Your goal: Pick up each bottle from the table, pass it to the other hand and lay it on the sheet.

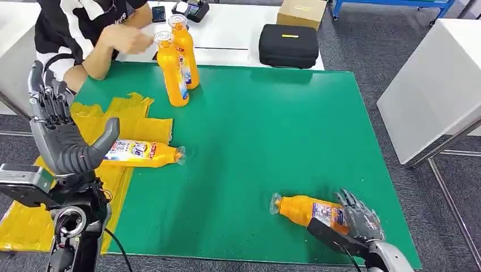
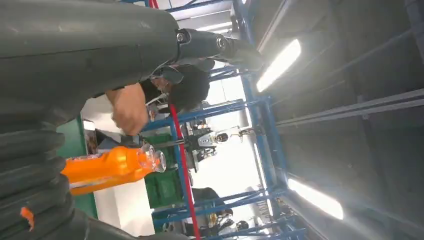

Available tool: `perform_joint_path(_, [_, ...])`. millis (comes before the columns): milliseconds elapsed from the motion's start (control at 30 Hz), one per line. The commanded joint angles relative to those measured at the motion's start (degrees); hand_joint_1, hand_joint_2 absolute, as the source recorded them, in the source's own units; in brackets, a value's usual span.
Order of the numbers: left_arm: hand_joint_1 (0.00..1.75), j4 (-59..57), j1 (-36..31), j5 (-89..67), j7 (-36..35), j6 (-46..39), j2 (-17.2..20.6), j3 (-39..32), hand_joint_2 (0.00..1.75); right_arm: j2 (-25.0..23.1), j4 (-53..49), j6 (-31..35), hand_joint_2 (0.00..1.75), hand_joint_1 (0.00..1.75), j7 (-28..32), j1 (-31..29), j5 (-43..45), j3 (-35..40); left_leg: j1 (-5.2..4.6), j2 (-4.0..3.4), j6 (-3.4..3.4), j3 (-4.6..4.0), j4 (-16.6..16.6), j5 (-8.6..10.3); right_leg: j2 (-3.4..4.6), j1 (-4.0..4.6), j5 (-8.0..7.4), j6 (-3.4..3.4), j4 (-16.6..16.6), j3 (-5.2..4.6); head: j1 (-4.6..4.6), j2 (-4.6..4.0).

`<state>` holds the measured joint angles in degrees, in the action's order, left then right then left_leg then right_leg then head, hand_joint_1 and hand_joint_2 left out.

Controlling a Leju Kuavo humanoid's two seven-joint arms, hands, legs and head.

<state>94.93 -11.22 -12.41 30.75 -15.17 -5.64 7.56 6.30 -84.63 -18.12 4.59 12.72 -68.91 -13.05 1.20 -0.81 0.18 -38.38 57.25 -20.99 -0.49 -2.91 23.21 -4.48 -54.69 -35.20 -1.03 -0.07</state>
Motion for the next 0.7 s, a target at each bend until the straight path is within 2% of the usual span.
perform_joint_path(33, [0.0,-3.2,-1.5,0.5,-0.8,0.0,0.8,0.2,1.75,-2.7,7.9,-0.6,1.75,1.68,-0.6,-2.9,-0.9,-1.8,0.08,0.14,0.03,0.55,0.0,-0.21,-0.04,0.12,0.2,0.46,0.1,0.59,0.0,0.0])
perform_joint_path(67, [0.0,-3.0,-1.5,0.5,-1.1,0.2,0.6,0.0,1.75,-2.8,9.0,-0.9,1.75,1.75,-0.6,-3.5,-1.0,-2.1,0.08,0.15,0.04,0.61,0.0,-0.24,-0.04,0.13,0.23,0.52,0.0,0.64,0.0,0.0])
perform_joint_path(100, [0.0,-3.0,-1.5,0.5,-1.1,0.2,0.6,-0.1,1.75,-2.8,9.2,-0.9,1.75,1.75,-0.6,-3.6,-1.0,-2.1,0.07,0.1,0.01,0.41,0.0,-0.11,-0.04,0.09,0.12,0.35,0.1,0.43,0.0,0.0])
perform_joint_path(167, [0.0,-3.1,-1.3,0.5,-1.1,0.2,0.5,-0.3,1.75,-2.9,9.6,-0.9,1.75,1.75,-0.6,-3.9,-1.3,-2.0,0.09,0.09,0.02,0.64,0.0,-0.23,0.01,0.14,0.21,0.52,0.1,0.66,-0.02,0.0])
perform_joint_path(333, [0.0,-2.9,-1.0,0.3,-1.2,0.3,0.3,-0.7,1.75,-3.7,9.9,-0.3,1.75,1.75,0.0,-4.6,-2.0,-2.8,0.08,0.06,-0.01,0.4,0.0,-0.07,-0.01,0.11,0.06,0.27,0.1,0.39,0.0,0.0])
perform_joint_path(400, [0.0,-2.6,-0.9,0.2,-1.3,0.4,0.3,-0.7,1.75,-3.9,10.4,-0.2,1.75,1.75,0.3,-5.0,-2.0,-3.2,0.08,0.12,0.01,0.68,0.0,-0.19,-0.03,0.13,0.19,0.49,0.1,0.67,0.0,0.0])
perform_joint_path(567, [0.0,-2.5,-1.0,0.2,-1.3,0.5,0.2,-0.7,1.75,-3.9,10.7,-0.1,1.75,1.75,0.4,-5.1,-2.0,-3.3,0.07,0.02,-0.05,0.51,0.0,-0.1,0.0,0.1,0.13,0.38,0.1,0.48,0.0,0.0])
perform_joint_path(700, [0.0,-2.1,-0.4,-0.3,-1.6,0.4,0.1,-1.2,1.75,-5.4,10.0,3.6,1.75,1.75,2.2,-6.0,-3.3,-4.8,0.1,0.05,-0.09,0.66,0.0,-0.18,-0.01,0.13,0.18,0.51,0.1,0.61,0.0,0.0])
